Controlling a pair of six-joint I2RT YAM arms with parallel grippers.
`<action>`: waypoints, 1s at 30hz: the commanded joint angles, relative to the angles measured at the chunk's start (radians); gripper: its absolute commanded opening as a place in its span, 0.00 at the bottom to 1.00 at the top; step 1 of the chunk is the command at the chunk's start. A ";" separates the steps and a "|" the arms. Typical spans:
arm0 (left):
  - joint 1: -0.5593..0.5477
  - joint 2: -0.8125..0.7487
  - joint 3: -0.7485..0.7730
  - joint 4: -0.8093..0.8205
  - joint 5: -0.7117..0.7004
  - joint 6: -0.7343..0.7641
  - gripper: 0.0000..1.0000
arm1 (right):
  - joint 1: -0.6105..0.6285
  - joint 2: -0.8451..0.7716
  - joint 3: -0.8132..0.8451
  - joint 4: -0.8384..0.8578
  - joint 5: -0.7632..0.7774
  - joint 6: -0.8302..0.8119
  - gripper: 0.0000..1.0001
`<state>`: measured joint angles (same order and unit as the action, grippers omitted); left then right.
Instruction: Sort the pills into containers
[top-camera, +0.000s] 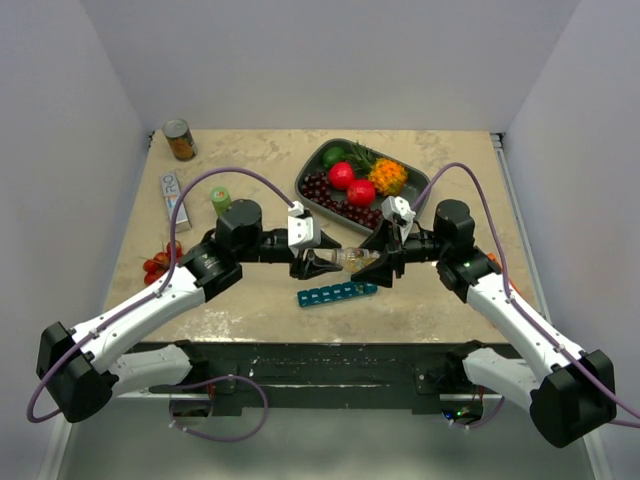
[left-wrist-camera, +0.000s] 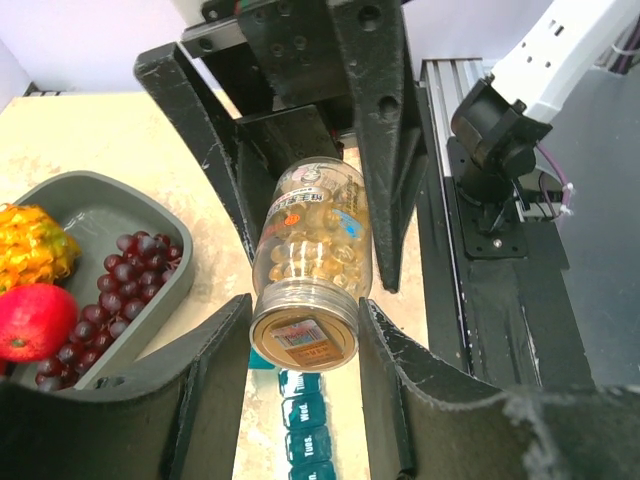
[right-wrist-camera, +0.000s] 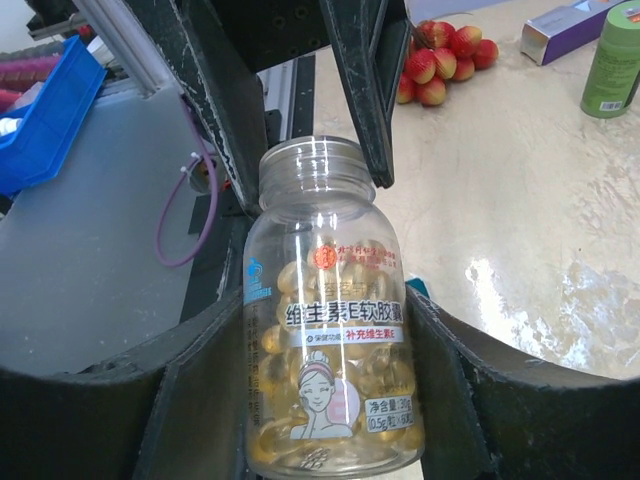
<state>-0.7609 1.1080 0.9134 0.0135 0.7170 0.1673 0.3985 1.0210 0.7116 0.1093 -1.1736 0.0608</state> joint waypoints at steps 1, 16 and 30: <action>0.002 -0.036 -0.018 0.124 -0.033 -0.060 0.00 | 0.003 -0.007 0.008 -0.002 -0.023 0.013 0.64; 0.028 -0.057 -0.002 -0.061 -0.122 -0.035 0.00 | -0.019 -0.012 0.038 -0.056 0.051 -0.045 0.99; 0.357 -0.105 -0.056 -0.267 -0.298 -0.274 0.00 | -0.082 -0.055 0.000 -0.175 0.213 -0.194 0.99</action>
<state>-0.4885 0.9913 0.8585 -0.1890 0.5209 0.0174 0.3332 0.9947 0.7120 -0.0410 -1.0435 -0.0818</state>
